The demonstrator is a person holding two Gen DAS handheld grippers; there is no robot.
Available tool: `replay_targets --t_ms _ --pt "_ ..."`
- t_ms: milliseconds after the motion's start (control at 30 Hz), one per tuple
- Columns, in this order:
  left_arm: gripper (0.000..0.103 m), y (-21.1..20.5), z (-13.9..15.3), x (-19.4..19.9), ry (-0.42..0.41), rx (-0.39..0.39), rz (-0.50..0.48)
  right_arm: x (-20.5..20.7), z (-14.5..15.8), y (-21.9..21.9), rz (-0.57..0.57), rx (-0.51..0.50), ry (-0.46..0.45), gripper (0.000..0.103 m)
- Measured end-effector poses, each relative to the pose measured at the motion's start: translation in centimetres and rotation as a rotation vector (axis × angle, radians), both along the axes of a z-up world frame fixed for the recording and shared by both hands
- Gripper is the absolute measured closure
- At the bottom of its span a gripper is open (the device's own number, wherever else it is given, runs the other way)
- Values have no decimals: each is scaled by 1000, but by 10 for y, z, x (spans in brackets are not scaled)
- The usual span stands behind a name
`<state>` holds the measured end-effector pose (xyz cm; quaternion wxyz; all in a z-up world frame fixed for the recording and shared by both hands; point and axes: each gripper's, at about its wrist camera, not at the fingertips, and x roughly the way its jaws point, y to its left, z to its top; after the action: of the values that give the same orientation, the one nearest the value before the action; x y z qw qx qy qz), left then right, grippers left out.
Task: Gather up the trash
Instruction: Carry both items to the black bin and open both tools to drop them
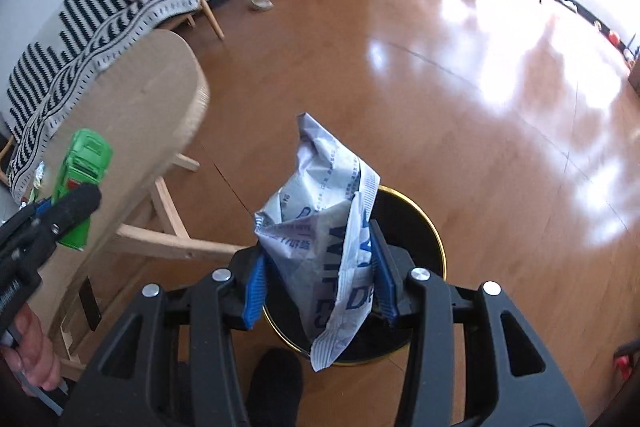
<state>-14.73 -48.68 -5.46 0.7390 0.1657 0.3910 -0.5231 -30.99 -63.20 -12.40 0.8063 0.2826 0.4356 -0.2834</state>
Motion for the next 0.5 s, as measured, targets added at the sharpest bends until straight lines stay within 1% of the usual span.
replay_targets --t_ms 67,167,500 --pt "79 -11 -7 -7 0 16 -25 -2 -2 -3 -4 7 3 58" --pt "79 -17 -14 -7 1 32 -47 2 0 -7 -3 20 3 58" --pt "79 -27 -22 2 23 51 -52 7 2 -10 8 25 -3 58"
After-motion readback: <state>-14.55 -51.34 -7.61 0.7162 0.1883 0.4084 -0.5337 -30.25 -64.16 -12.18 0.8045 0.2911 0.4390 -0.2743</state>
